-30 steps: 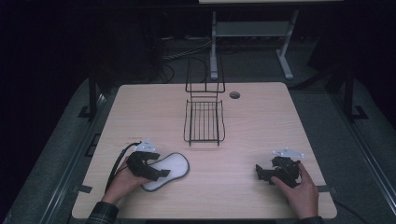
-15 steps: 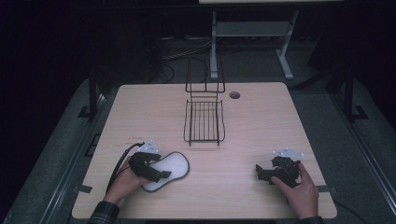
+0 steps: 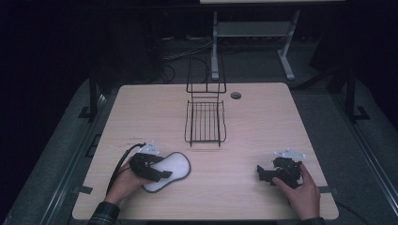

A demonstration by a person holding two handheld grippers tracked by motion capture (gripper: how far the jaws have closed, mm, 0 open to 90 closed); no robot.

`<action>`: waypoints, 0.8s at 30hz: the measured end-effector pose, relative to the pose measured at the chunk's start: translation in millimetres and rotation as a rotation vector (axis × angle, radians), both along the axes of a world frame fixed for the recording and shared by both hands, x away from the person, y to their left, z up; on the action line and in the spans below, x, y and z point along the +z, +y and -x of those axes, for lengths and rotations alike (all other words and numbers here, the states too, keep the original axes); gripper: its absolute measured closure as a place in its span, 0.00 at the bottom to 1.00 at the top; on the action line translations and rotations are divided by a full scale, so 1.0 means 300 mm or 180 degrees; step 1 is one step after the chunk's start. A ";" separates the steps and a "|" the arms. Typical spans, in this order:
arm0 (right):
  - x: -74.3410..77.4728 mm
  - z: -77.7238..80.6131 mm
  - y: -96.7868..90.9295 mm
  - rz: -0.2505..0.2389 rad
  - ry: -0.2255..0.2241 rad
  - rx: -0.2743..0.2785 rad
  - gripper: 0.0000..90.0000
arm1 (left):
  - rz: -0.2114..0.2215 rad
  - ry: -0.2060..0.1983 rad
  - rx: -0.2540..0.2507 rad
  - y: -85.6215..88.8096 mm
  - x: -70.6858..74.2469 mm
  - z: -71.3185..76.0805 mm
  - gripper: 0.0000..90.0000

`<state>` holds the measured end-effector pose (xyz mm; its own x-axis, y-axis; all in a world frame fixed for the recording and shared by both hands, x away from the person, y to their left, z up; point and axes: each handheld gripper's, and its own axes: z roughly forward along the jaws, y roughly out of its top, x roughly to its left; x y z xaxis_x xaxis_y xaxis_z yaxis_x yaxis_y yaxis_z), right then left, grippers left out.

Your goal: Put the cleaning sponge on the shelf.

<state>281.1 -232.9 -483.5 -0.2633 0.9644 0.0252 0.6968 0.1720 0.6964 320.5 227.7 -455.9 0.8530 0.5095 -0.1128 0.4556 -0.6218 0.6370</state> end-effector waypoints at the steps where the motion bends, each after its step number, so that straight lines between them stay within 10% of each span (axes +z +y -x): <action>1: 0.000 0.000 0.000 -0.0001 0.0000 -0.0001 0.00 | -0.0021 -0.0033 -0.0019 -0.001 0.006 0.002 0.35; 24: 0.000 0.000 0.000 -0.0001 0.0001 0.0000 0.00 | 0.0202 -0.0167 -0.0038 0.024 0.071 0.015 0.66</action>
